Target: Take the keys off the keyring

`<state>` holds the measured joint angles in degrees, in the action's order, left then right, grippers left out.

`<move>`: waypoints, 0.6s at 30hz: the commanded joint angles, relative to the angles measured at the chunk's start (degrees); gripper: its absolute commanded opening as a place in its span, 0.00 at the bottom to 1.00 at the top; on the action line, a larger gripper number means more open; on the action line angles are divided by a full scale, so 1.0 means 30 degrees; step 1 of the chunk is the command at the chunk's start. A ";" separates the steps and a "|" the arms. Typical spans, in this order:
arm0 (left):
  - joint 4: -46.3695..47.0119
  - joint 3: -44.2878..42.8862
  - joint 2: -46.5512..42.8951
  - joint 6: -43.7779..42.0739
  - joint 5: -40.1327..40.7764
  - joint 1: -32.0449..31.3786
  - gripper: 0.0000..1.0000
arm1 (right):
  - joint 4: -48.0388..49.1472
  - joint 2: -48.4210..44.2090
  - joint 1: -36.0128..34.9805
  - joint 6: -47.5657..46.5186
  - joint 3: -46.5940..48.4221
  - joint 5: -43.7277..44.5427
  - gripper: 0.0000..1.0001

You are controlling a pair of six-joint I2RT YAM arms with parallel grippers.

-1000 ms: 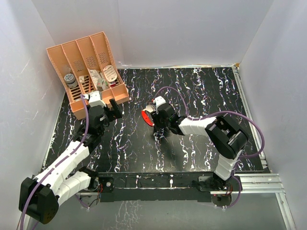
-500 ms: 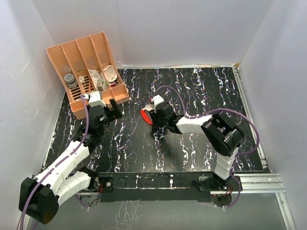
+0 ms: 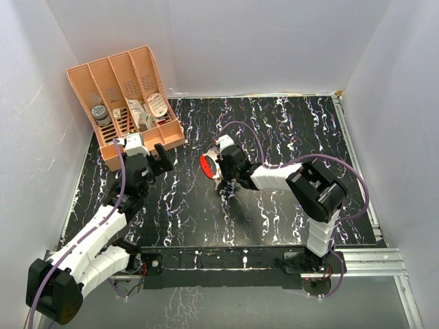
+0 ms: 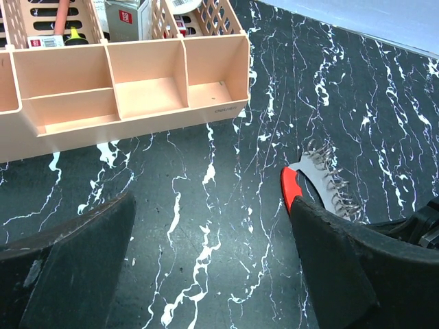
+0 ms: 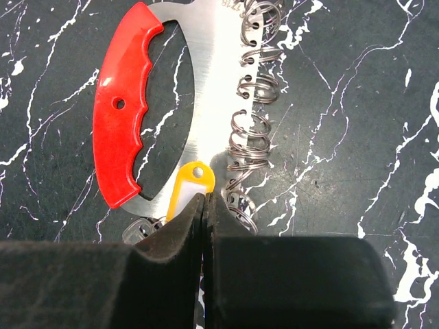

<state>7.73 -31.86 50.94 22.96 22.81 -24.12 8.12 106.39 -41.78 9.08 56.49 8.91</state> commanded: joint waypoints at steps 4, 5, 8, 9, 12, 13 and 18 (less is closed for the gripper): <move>0.0435 -0.0016 -0.0423 -0.0173 0.0169 -0.0002 0.93 | -0.1113 -0.0151 -0.0050 -0.0010 0.1110 -0.0034 0.17; 0.0441 -0.0016 -0.0437 -0.0178 0.0169 0.0011 0.93 | -0.1123 -0.0196 -0.0074 0.0027 0.1168 -0.0299 0.27; 0.0413 -0.0016 -0.0452 -0.0183 0.0139 0.0012 0.93 | -0.1100 -0.0355 -0.0069 0.0221 0.1209 -0.1183 0.41; 0.0391 -0.0001 -0.0444 -0.0183 0.0133 0.0012 0.93 | -0.1059 -0.0426 -0.0073 0.0265 0.1147 -0.1460 0.43; 0.0405 0.0000 -0.0495 -0.0185 0.0078 0.0012 0.93 | -0.0871 -0.0644 -0.0063 0.0399 0.0778 -0.1708 0.44; 0.0427 0.0012 -0.0530 -0.0183 0.0066 -0.0002 0.93 | -0.0837 -0.0678 -0.0054 0.0400 0.0683 -0.1694 0.44; 0.0477 0.0070 -0.0555 -0.0154 0.0004 0.0012 0.93 | -0.1095 -0.0645 -0.0102 0.0313 0.0565 -0.1627 0.44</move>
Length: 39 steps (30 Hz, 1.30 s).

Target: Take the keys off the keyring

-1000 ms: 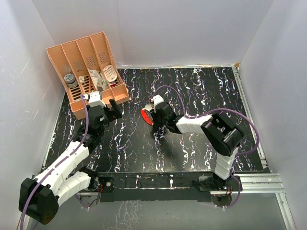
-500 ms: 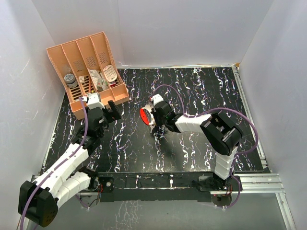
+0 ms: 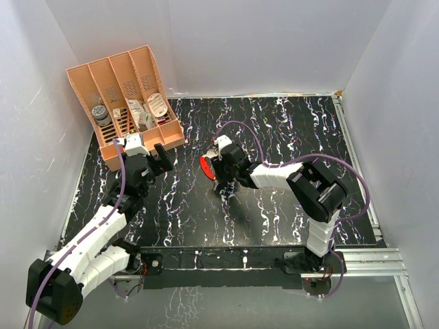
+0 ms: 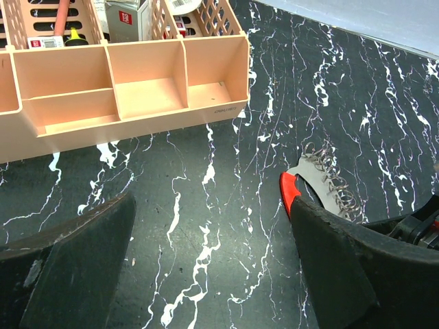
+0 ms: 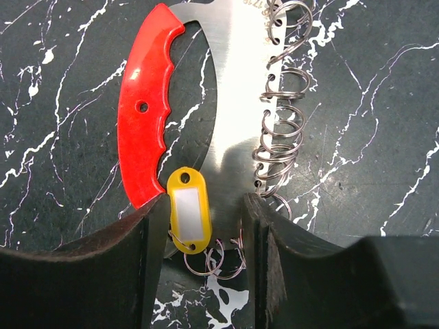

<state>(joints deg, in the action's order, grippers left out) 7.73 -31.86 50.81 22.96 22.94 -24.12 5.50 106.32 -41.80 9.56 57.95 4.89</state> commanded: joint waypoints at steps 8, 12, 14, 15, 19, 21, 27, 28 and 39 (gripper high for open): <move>0.0675 -0.0012 -0.0285 -0.0099 -0.0261 0.0012 0.93 | -0.1171 -0.0995 -0.0687 -0.0685 0.0512 -0.0216 0.43; 0.0782 -0.0060 -0.0209 -0.0078 -0.0349 0.0012 0.93 | -0.1765 -0.0995 -0.1077 -0.1066 0.0518 0.0190 0.42; 0.0844 -0.0074 -0.0187 -0.0095 -0.0376 0.0012 0.93 | -0.1949 -0.0988 -0.1321 -0.1169 0.0488 0.0578 0.40; 0.0851 -0.0075 -0.0175 -0.0095 -0.0402 0.0012 0.93 | -0.2023 -0.0988 -0.1442 -0.1232 0.0502 0.0775 0.40; 0.0830 -0.0094 -0.0148 -0.0124 -0.0387 0.0012 0.93 | -0.2520 -0.1045 -0.2041 -0.1489 0.0623 0.2188 0.39; 0.0849 -0.0081 -0.0156 -0.0100 -0.0395 0.0012 0.93 | -0.2692 -0.1165 -0.2317 -0.1687 0.0662 0.2898 0.41; 0.0940 0.0013 -0.0235 -0.0095 -0.0468 0.0012 0.93 | -0.2173 -0.1995 -0.2524 -0.2229 0.0623 0.3895 0.44; 0.0940 -0.0001 -0.0218 -0.0095 -0.0469 0.0016 0.93 | -0.1981 -0.2062 -0.2530 -0.2364 0.0669 0.4013 0.45; 0.0809 0.0071 -0.0510 -0.0155 -0.0298 0.0011 0.93 | -0.2638 -0.1656 -0.2560 -0.2830 0.2362 0.2628 0.46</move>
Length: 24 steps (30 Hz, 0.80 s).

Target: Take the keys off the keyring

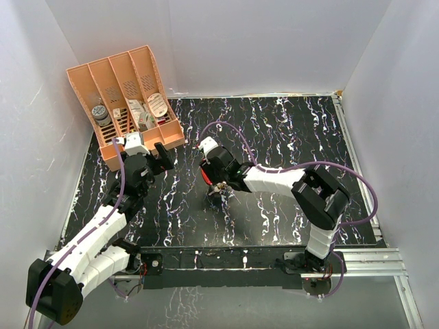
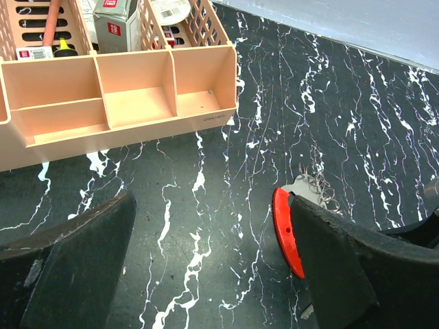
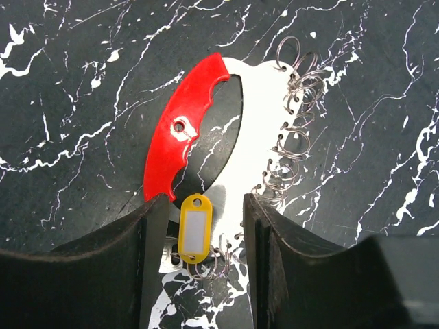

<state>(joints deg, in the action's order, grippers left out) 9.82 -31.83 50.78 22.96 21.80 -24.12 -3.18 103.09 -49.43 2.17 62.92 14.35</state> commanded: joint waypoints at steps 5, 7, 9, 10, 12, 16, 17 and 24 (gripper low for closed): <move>0.0021 0.0065 -0.0585 -0.0183 0.0170 0.0012 0.93 | -0.0257 -0.0575 -0.0047 -0.0239 0.0690 -0.0678 0.46; 0.0035 0.0112 -0.0628 -0.0155 0.0174 0.0012 0.93 | -0.0385 -0.0663 -0.0047 -0.0068 0.0521 -0.0877 0.46; 0.0036 0.0149 -0.0690 -0.0123 0.0174 0.0012 0.93 | -0.0481 -0.0746 -0.0073 0.0096 0.0326 -0.1043 0.46; 0.0036 0.0167 -0.0689 -0.0110 0.0174 -0.0002 0.93 | -0.0491 -0.0771 -0.0076 0.0169 0.0239 -0.1108 0.46; 0.0061 0.0207 -0.0719 -0.0110 0.0176 0.0012 0.93 | -0.0487 -0.0731 -0.0091 0.0283 0.0031 -0.1221 0.46; 0.0007 0.0211 -0.0749 -0.0109 0.0196 0.0011 0.93 | -0.0493 -0.0459 -0.0102 0.0413 -0.0247 -0.1220 0.45; -0.0008 0.0226 -0.0755 -0.0122 0.0202 0.0012 0.93 | -0.0507 -0.0367 -0.0105 0.0465 -0.0257 -0.1159 0.45; 0.0023 0.0305 -0.0869 -0.0154 0.0291 0.0012 0.93 | -0.0778 0.0137 -0.0127 0.0714 -0.0357 -0.1157 0.41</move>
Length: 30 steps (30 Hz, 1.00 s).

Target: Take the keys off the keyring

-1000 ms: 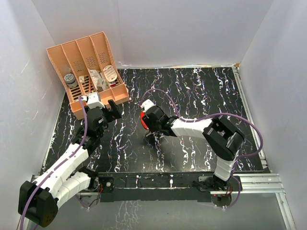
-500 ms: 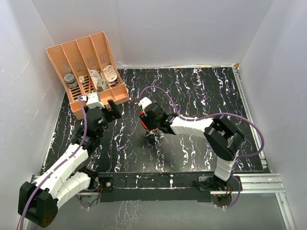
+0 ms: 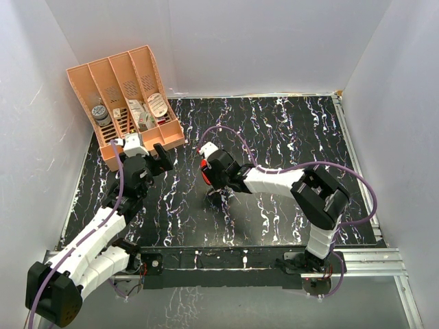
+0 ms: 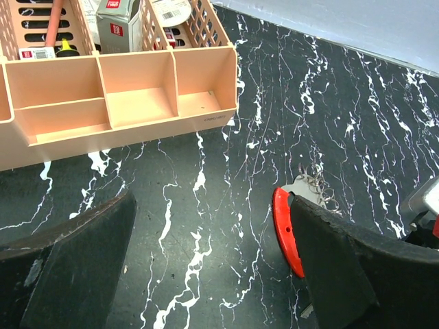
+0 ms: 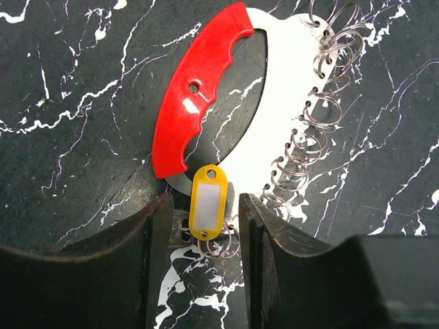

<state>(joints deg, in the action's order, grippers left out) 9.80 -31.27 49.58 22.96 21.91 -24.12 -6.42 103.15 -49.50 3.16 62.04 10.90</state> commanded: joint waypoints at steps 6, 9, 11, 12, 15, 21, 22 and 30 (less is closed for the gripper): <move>0.0128 0.0168 -0.0371 -0.0154 0.0233 0.0012 0.93 | 0.0296 0.0421 -0.0142 0.0555 -0.0506 0.0130 0.39; 0.0131 0.0140 -0.0372 -0.0154 0.0189 0.0012 0.93 | 0.0343 0.0687 -0.0144 0.0588 -0.0664 0.0176 0.39; 0.0134 0.0161 -0.0378 -0.0168 0.0204 0.0012 0.93 | 0.0401 0.0849 -0.0142 0.0588 -0.0753 0.0233 0.39; 0.0131 0.0171 -0.0362 -0.0154 0.0197 0.0012 0.93 | 0.0431 0.0924 -0.0139 0.0610 -0.0776 0.0239 0.39; 0.0102 0.0183 -0.0431 -0.0161 0.0239 0.0012 0.93 | 0.0417 0.1153 -0.0139 0.0672 -0.0733 0.0199 0.33; 0.0109 0.0268 -0.0545 -0.0183 0.0466 0.0012 0.93 | -0.0368 0.1684 -0.0142 0.0763 -0.0375 0.0642 0.23; 0.0103 0.0272 -0.0566 -0.0183 0.0501 0.0012 0.93 | -0.0533 0.1768 -0.0142 0.0786 -0.0330 0.0813 0.18; 0.0248 0.0217 -0.0537 -0.0313 0.0653 0.0012 0.93 | -0.0973 0.1108 -0.0162 0.0804 0.0877 0.1758 0.00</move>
<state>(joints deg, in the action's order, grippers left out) 9.87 -30.96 48.95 22.92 22.90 -24.12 -5.63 106.63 -49.89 4.99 62.15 14.46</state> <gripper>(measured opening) 0.930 0.008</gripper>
